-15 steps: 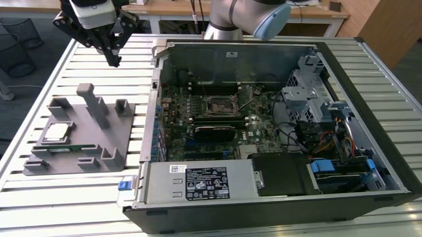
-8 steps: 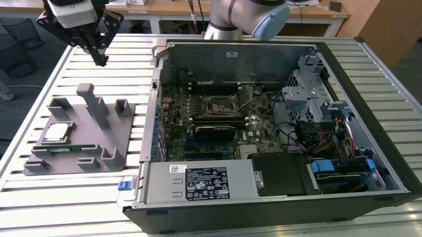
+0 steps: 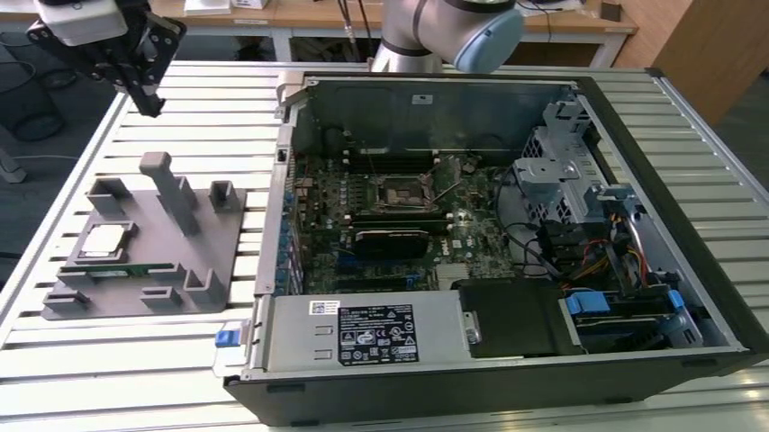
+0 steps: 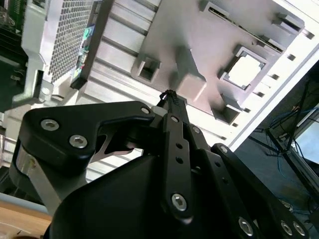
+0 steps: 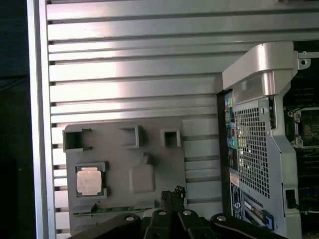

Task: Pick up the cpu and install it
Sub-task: 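Reach for the cpu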

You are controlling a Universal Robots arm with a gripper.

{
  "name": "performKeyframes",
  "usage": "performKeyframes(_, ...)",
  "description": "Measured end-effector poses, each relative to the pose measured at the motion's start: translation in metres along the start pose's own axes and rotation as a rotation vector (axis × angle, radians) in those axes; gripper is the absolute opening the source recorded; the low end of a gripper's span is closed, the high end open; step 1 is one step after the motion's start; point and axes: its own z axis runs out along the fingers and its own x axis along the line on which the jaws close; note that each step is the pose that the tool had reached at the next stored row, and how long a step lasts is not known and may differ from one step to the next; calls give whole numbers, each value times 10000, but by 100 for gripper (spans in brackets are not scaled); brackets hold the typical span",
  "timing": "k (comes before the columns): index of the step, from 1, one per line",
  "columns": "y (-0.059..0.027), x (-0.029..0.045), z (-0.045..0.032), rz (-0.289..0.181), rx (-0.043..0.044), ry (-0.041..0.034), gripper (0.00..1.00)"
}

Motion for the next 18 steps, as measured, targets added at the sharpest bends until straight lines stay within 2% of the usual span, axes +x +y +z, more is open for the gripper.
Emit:
performKeyframes(9, -8, 364, 24, 1, 2, 26, 10)
performKeyframes(13, -27, 455, 36, 1, 2, 26, 10)
performKeyframes(18, -53, 531, 47, 1, 2, 26, 10)
